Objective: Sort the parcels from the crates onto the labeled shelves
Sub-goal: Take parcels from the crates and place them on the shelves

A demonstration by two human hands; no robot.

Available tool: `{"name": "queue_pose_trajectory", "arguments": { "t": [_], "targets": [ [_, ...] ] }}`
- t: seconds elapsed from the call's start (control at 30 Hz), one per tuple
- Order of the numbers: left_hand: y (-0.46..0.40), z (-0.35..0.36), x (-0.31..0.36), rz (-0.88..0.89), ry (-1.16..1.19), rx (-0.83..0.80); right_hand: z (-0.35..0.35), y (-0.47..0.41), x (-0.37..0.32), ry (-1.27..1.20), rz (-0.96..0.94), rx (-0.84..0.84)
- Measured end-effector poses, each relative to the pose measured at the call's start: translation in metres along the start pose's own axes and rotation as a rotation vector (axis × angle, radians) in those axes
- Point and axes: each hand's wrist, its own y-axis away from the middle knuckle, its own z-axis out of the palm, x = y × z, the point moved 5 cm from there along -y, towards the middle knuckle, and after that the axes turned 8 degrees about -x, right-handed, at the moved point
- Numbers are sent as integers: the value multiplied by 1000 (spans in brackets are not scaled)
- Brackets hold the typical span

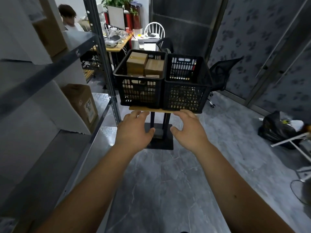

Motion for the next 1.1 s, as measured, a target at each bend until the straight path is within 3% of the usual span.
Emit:
{"name": "queue_pose_trajectory", "arguments": {
  "t": [0.37,0.8,1.1],
  "targets": [
    [-134,20,-4,-29,5,36,0,-135,49,-40,-11,-66],
    [-293,45,17,-186,25,-3,-16,-314,103,-59,-36,-266],
    [-359,34,0,-210,-49,52,-24,-385,94,-118,-109,-222]
  ]
}}
